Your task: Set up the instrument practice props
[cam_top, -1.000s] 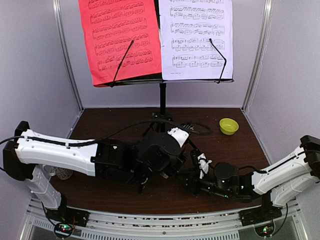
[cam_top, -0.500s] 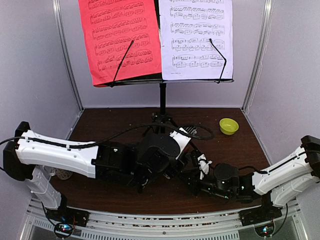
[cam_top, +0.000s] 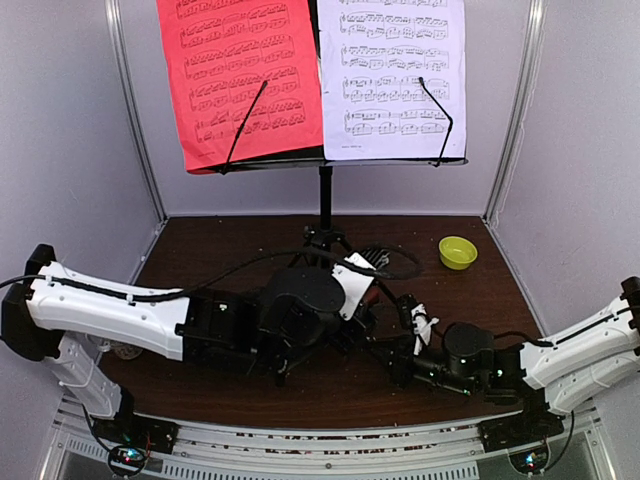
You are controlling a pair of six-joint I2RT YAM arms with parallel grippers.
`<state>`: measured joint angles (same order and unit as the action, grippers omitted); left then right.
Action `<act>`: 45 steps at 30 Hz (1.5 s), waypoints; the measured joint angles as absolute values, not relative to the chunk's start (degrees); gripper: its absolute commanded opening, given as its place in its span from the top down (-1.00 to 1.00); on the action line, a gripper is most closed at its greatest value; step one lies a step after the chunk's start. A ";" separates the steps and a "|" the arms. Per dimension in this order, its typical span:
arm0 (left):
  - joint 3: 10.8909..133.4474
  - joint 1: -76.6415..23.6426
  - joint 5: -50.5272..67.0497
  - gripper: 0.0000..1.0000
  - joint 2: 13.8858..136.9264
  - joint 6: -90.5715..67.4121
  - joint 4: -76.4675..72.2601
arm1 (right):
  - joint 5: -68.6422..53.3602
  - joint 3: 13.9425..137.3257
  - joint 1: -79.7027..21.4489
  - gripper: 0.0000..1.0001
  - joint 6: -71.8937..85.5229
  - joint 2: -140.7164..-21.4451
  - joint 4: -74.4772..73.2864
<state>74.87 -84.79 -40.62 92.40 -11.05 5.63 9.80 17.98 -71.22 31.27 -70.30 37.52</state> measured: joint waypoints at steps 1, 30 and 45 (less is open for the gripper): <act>74.15 -84.79 -40.40 0.70 92.01 -10.87 4.32 | 9.28 17.52 -70.87 1.00 32.08 -69.38 37.58; 63.18 -82.96 -32.91 0.70 88.84 -6.87 -12.56 | -2.26 10.50 -63.48 0.20 47.33 -63.92 44.12; 63.16 -76.38 -19.27 0.60 96.90 -13.52 -8.93 | 0.93 10.87 -62.98 -0.77 40.58 -48.58 26.55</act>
